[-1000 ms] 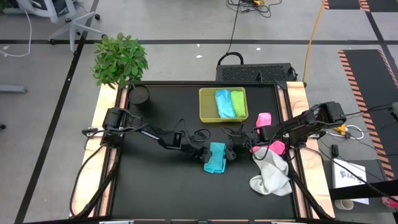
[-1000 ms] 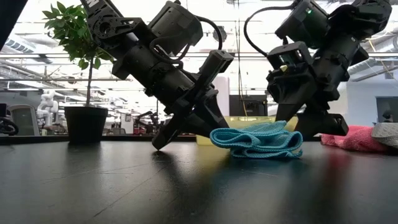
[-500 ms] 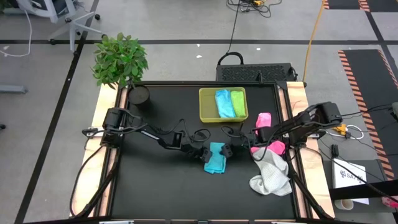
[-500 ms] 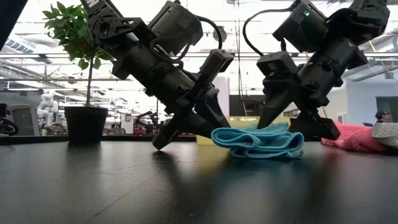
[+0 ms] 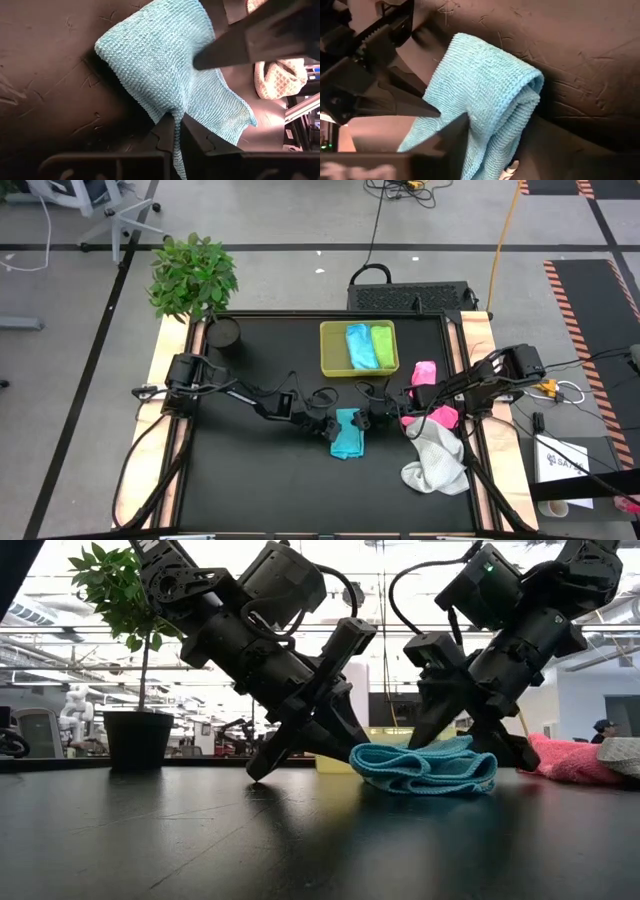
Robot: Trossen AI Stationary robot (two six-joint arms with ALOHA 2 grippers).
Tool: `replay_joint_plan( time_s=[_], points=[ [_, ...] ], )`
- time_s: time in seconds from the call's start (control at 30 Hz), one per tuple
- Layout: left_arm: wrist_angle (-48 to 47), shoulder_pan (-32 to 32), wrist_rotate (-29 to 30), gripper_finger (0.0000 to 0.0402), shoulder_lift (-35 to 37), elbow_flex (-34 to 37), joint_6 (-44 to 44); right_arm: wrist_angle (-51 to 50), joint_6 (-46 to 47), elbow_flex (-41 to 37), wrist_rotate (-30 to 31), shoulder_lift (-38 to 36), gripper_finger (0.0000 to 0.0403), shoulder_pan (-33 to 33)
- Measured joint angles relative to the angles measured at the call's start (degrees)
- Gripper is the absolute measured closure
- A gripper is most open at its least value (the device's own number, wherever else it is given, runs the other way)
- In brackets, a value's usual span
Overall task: Fold microfiber towels
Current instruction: Put the blue microfiber cloth into the bin
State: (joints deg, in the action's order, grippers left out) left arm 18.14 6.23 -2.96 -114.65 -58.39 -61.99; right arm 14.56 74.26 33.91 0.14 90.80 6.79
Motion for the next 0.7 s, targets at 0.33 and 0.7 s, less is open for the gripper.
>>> replay_joint_plan(
  time_s=[0.33,0.7],
  points=[
    [3.1,-1.2,0.3,0.0389,-0.1,0.0,1.4,0.7,-4.1,-0.1,0.1,0.2,0.0387,0.0],
    [3.9,-1.5,1.4,0.0388,-0.1,0.0,1.6,7.9,-5.9,-0.1,3.1,-0.6,0.0399,-0.6]
  ],
)
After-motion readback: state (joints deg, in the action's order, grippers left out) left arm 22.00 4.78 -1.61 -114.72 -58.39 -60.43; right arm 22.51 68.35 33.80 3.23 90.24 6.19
